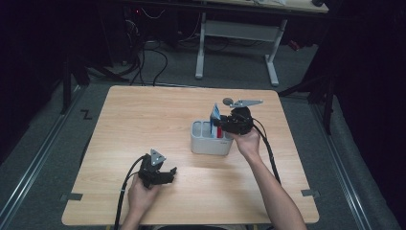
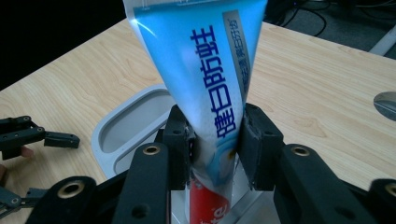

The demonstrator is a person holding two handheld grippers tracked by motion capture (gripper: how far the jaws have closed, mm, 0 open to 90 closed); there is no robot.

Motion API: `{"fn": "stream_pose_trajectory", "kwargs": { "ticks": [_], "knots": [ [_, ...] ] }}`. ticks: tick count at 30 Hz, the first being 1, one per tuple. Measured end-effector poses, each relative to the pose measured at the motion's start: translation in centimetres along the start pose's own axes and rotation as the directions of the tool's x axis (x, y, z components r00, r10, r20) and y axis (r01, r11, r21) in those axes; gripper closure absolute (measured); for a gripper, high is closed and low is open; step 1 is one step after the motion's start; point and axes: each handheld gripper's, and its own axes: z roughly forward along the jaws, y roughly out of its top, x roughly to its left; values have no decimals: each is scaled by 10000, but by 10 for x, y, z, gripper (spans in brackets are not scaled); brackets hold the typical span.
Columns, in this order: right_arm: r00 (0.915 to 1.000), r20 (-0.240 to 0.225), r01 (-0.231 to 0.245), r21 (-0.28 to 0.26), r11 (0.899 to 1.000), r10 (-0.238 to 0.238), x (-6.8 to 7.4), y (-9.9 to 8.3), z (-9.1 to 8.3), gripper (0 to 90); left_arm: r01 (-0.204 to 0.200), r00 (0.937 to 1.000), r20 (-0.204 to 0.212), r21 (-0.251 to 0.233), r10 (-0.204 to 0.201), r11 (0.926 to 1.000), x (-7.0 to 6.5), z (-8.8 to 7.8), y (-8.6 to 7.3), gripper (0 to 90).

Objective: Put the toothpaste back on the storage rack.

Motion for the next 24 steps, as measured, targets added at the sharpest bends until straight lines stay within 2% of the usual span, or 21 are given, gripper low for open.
{"fn": "stream_pose_trajectory", "kwargs": {
  "ticks": [6,11,20,24],
  "knots": [
    [10000,44,-14,-91,10000,15,0,1,0,614,21,10000,-10,-13,-21,10000,0,0,0,231],
    [9999,169,2,-188,9998,1,2,0,-2,612,19,10000,-10,-10,-19,10000,0,0,0,231],
    [9994,322,171,-530,9984,-154,6,3,-19,553,23,10000,-13,-15,-23,10000,0,0,0,231],
    [9994,357,36,-692,9976,-12,4,3,-27,545,8,10000,-10,0,-8,10000,0,0,0,231]
  ]
}}
